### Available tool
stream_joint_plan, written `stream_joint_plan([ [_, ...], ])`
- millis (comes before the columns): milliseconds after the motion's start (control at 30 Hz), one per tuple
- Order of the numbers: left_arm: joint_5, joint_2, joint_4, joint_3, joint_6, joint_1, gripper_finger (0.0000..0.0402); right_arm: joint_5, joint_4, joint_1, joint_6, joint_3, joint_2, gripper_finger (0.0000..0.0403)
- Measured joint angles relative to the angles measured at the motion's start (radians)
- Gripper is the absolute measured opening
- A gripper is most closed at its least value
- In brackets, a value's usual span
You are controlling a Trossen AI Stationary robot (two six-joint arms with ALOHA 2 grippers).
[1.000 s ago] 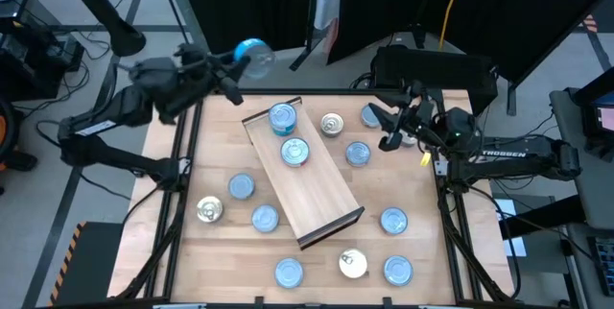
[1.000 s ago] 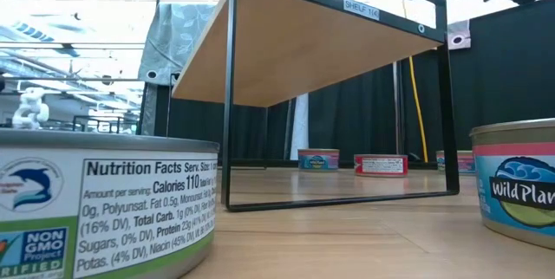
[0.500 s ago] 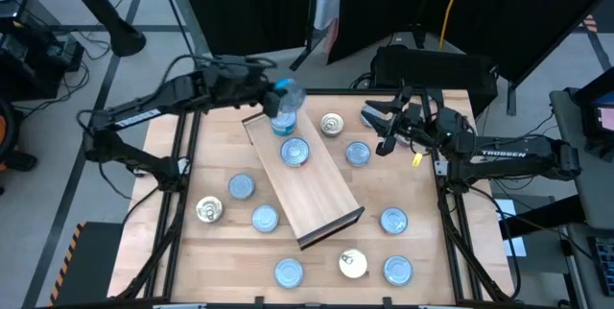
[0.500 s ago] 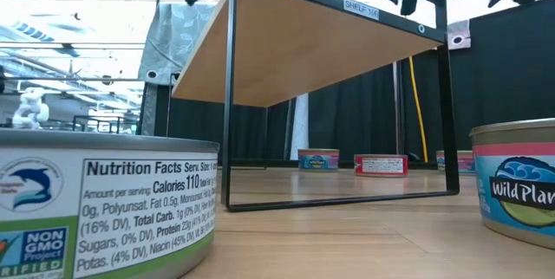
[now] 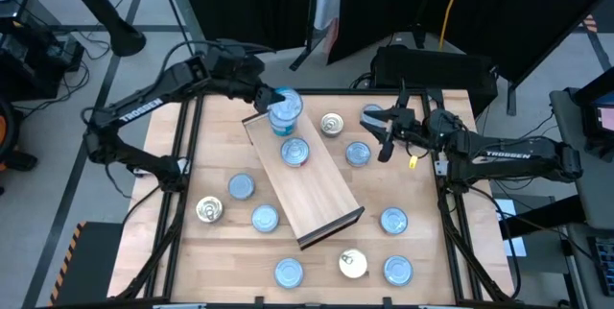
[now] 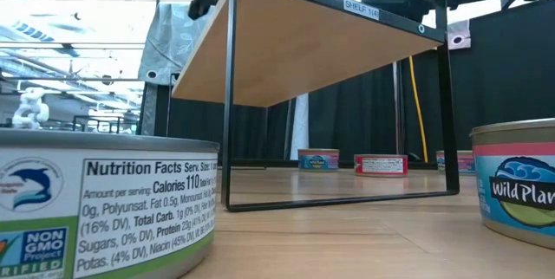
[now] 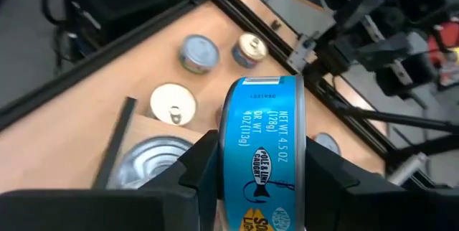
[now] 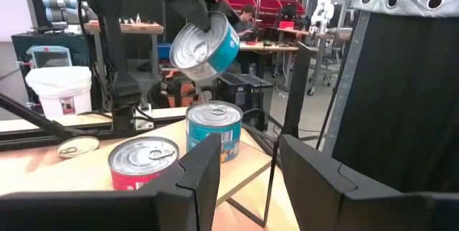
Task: Stack canned seafood by type on shelf
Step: Stack the yellow-blue tuna can on top of the yellow-blue tuna cans on the shelf
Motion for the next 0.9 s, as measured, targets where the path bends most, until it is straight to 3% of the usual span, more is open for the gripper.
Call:
stream_joint_plan([
  [333, 0.206, 0.057, -0.036, -0.055, 0.055, 0.051, 0.0145, 0.0, 0.002, 0.001, 0.018, 0.0, 0.0, 0.0137],
  [900, 0.276, 0.055, 0.003, -0.129, 0.099, 0.169, 0.0148, 0.0, 0.02, 0.001, 0.003, 0.0, 0.0, 0.0137],
])
